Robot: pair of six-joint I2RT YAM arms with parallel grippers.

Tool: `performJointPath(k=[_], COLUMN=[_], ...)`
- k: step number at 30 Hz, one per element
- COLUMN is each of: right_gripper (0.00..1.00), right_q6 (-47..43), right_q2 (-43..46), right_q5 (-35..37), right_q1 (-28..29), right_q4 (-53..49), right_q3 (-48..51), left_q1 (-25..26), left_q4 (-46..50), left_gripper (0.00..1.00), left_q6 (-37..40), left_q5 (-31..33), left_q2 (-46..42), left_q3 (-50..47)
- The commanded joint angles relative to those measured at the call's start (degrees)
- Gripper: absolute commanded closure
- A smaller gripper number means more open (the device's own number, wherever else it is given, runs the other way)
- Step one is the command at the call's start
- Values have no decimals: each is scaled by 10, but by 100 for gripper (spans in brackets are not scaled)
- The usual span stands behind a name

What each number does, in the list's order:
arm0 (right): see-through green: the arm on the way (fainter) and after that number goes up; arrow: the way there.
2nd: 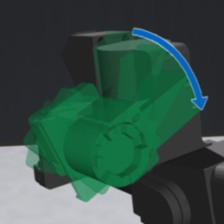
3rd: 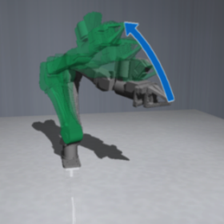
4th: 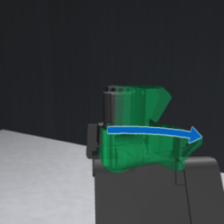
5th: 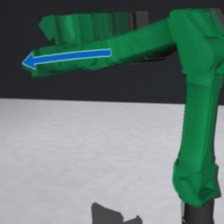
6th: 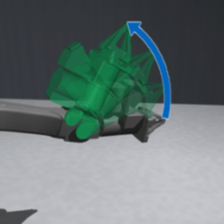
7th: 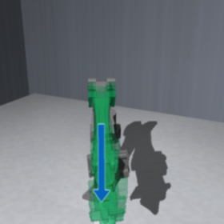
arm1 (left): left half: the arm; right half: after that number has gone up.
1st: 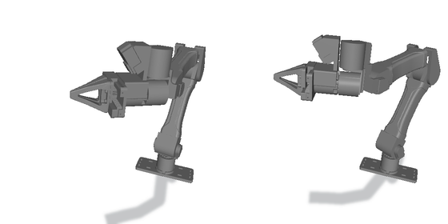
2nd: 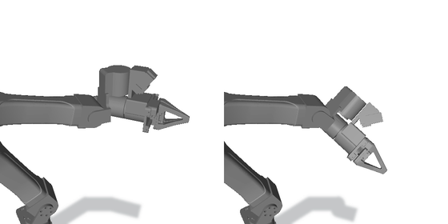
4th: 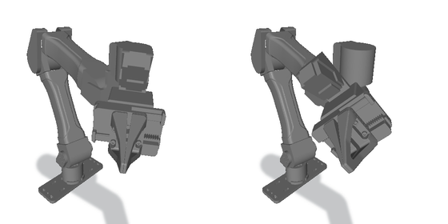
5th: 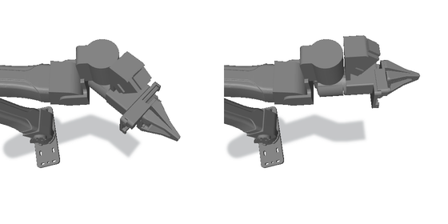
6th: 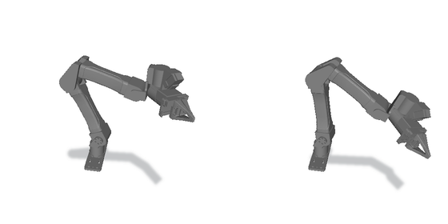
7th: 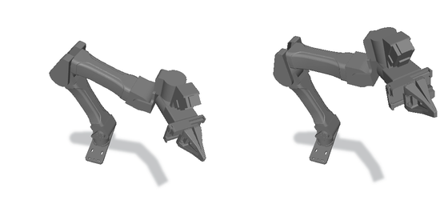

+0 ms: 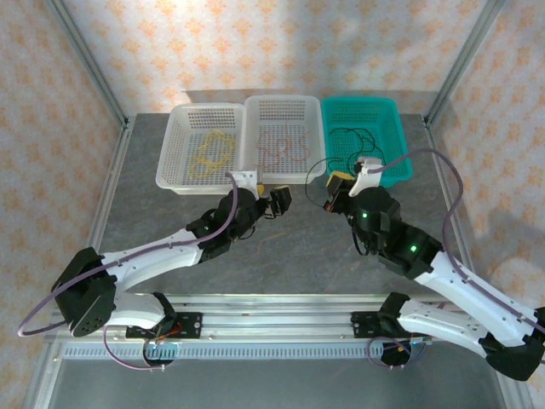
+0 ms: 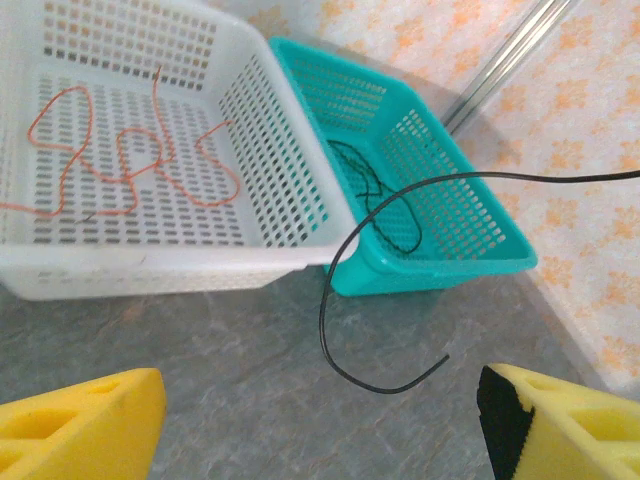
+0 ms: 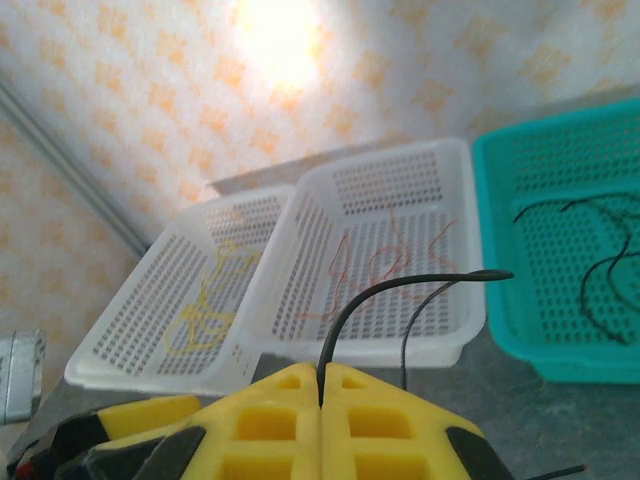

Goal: Untangle the cables

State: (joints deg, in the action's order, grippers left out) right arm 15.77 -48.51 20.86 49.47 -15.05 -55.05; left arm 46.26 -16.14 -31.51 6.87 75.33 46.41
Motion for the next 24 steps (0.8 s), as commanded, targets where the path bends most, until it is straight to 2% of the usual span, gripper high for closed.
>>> performJointPath(k=[1,6,11,16,24], right_gripper=[100,100,100,100,100], right_q6=[-42,-78,-91,-113,-140], right_q2=[6,-12,-49,-79,-158], right_q5=[78,113,91,80,50], right_q1=[3,-15,-68,-100,-171], right_q4=[-23,-11,-17,-1,-2], right_q3=[-35,-83,-134,-163,-250], left_q1=[2,1,1,-2,-26], left_q4=[-14,-17,-5,2,10], left_gripper=[17,11,2,1,1], left_q6=[16,26,50,87,105], left_q5=[-18,-22,-10,-4,-30], left_q2=[15,30,45,72,135], left_q3=[37,73,106,160,235])
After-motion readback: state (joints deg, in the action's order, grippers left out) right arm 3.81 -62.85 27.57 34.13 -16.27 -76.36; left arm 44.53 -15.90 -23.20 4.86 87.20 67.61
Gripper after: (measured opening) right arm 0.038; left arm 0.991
